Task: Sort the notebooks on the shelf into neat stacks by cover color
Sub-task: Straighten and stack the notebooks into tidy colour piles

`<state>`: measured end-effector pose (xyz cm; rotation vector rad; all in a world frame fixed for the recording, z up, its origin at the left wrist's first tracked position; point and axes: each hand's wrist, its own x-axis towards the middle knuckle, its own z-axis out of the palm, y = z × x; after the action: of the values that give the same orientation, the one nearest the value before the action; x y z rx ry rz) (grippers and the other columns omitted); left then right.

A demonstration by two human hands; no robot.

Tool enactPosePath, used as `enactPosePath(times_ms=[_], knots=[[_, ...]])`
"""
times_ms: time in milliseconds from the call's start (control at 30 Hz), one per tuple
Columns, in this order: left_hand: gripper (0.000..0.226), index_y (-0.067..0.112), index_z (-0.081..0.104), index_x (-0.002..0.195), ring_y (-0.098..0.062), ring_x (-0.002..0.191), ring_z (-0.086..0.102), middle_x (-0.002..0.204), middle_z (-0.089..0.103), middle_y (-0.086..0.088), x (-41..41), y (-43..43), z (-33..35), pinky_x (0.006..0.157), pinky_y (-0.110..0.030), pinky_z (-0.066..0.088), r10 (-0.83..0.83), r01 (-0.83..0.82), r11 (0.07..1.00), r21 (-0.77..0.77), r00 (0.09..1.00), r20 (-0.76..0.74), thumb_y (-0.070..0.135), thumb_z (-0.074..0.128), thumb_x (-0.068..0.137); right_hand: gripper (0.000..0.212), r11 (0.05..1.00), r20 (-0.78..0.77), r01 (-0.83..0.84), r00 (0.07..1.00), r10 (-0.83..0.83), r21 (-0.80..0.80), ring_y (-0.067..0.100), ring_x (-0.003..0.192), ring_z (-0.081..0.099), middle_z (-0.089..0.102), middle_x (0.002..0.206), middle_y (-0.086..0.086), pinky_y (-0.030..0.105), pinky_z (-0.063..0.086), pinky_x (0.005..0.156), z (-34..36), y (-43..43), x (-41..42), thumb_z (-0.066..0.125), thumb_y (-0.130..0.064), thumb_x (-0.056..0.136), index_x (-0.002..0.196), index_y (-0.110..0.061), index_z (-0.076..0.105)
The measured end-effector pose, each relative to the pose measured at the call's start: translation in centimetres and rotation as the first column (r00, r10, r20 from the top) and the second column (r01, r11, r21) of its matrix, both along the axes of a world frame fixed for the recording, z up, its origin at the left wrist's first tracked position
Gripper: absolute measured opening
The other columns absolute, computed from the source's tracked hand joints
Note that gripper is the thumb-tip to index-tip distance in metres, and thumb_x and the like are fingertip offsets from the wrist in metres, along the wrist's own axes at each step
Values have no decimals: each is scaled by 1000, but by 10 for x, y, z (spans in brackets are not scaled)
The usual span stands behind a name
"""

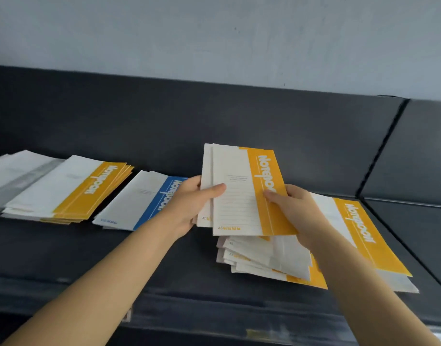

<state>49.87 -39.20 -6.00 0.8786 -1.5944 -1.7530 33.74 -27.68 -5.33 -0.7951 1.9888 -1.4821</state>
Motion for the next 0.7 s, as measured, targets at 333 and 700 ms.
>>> enactPosePath(times_ms=[333, 700], knots=[[41, 35, 50, 131, -11, 105, 68, 116, 69, 14, 136, -64, -1, 87, -39, 57, -89, 91, 991, -99, 996, 32, 39, 62, 93, 58, 995, -159, -96, 983, 94, -1, 16, 106, 54, 48, 129, -9, 32, 47, 87, 3, -88, 147, 57, -37, 93, 144, -26, 31], [35, 28, 58, 123, -4, 101, 63, 113, 66, 17, 293, -177, 5, 76, -23, 52, 178, -37, 877, -478, 951, 253, 23, 69, 89, 67, 995, -217, -95, 972, 85, -33, 14, 108, 53, 48, 131, -10, 30, 46, 83, -7, -199, 306, 65, -37, 88, 145, -32, 29]])
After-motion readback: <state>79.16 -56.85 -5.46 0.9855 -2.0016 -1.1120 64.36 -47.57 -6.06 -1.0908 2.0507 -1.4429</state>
